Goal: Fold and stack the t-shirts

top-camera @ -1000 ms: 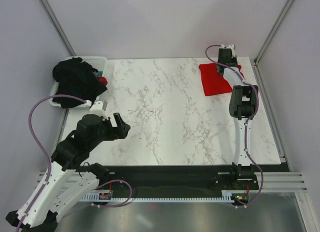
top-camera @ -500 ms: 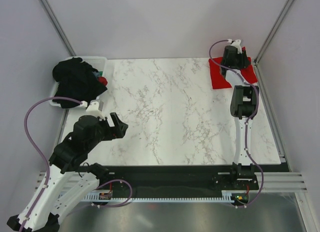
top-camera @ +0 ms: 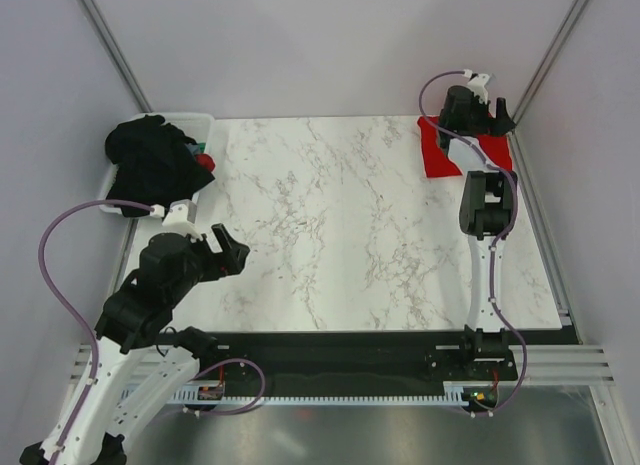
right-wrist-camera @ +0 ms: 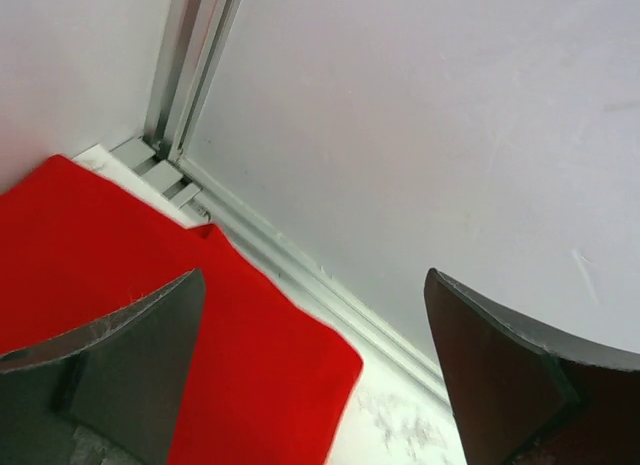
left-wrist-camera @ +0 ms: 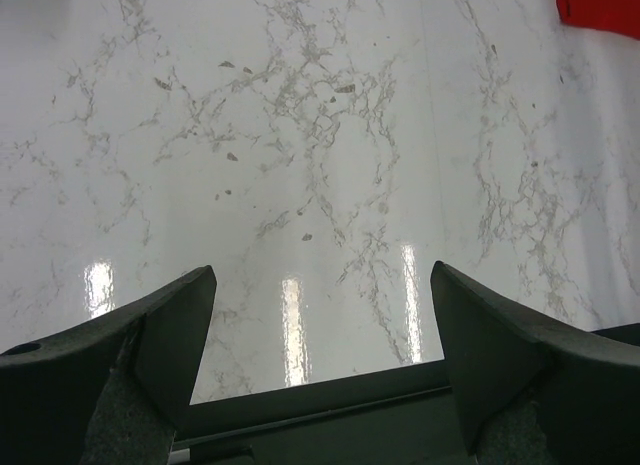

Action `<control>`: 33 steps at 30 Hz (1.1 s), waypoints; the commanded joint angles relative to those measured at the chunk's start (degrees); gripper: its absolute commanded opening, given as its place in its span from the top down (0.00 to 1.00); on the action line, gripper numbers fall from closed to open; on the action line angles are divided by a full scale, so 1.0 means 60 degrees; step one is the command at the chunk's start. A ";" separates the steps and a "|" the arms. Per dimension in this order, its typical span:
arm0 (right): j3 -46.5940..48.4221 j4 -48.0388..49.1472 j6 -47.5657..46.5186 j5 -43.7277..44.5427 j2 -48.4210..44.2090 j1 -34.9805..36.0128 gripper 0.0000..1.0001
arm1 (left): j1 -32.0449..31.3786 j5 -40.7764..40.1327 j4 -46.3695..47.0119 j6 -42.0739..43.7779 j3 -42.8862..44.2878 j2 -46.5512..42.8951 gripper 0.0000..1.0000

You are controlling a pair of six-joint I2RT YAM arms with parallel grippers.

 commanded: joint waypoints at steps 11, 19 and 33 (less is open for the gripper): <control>-0.5376 -0.2849 0.4489 -0.0905 -0.6858 0.5798 0.02 | 0.0591 -0.0144 0.0442 0.0203 -0.0078 -0.0137 0.03; -1.1688 -0.3573 0.8401 -0.2448 -1.1278 0.8580 0.02 | 0.0590 -0.0350 0.0369 0.0100 -0.0078 -0.0151 0.00; -1.3821 -0.3554 0.9286 -0.3805 -1.3103 0.9464 0.02 | 0.0591 -0.0584 0.0295 -0.0017 -0.0064 -0.0092 0.00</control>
